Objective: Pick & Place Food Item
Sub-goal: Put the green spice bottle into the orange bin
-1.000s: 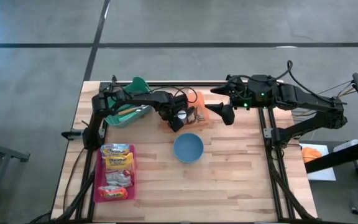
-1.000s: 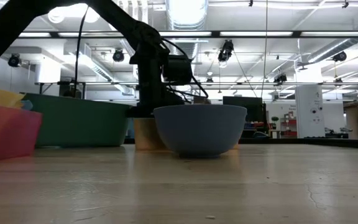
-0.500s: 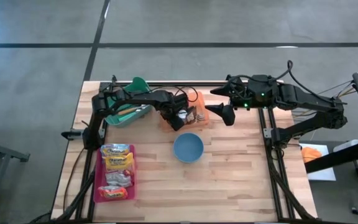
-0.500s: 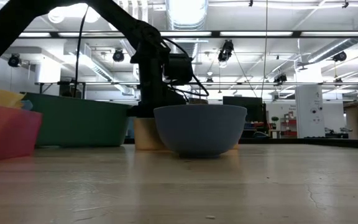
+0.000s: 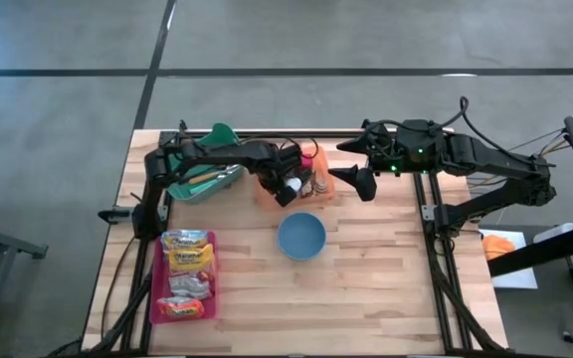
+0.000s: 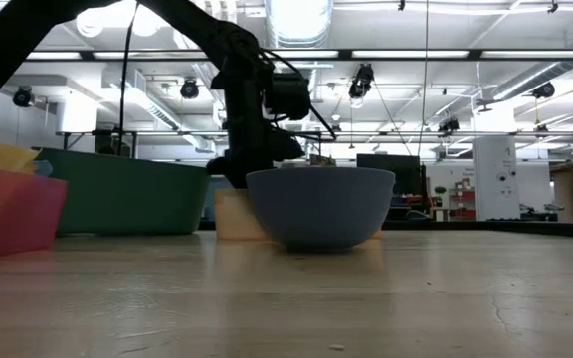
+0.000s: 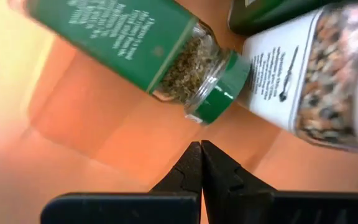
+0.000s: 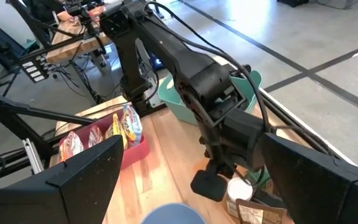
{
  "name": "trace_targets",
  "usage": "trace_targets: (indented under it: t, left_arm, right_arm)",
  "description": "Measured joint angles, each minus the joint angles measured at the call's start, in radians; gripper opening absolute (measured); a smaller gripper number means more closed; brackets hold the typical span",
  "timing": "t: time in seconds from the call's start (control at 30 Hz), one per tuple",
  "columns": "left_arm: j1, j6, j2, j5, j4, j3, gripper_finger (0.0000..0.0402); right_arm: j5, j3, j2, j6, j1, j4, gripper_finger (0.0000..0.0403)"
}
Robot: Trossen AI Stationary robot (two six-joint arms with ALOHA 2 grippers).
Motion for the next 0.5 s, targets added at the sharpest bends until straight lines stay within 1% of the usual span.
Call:
trace_targets:
  t: [0.17, 0.27, 0.37, 0.5]
  left_arm:
    - [0.014, -0.11, -0.034, -0.003, -0.024, 0.016, 0.0001]
    - [0.032, -0.136, -0.037, 0.0, -0.017, 0.032, 0.0012]
    - [0.045, -0.142, -0.037, 0.022, 0.016, 0.034, 0.0047]
    - [0.048, -0.163, -0.037, 0.038, 0.073, 0.035, 0.0113]
  right_arm:
    - [-0.001, 0.0, 0.0, 0.003, 0.0, -0.008, 0.0375]
    - [-0.003, 0.0, 0.0, 0.003, 0.0, -0.009, 0.0375]
    - [-0.008, 0.0, 0.0, 0.003, 0.0, -0.01, 0.0375]
    - [-0.023, 0.0, 0.0, 0.001, 0.0, -0.01, 0.0375]
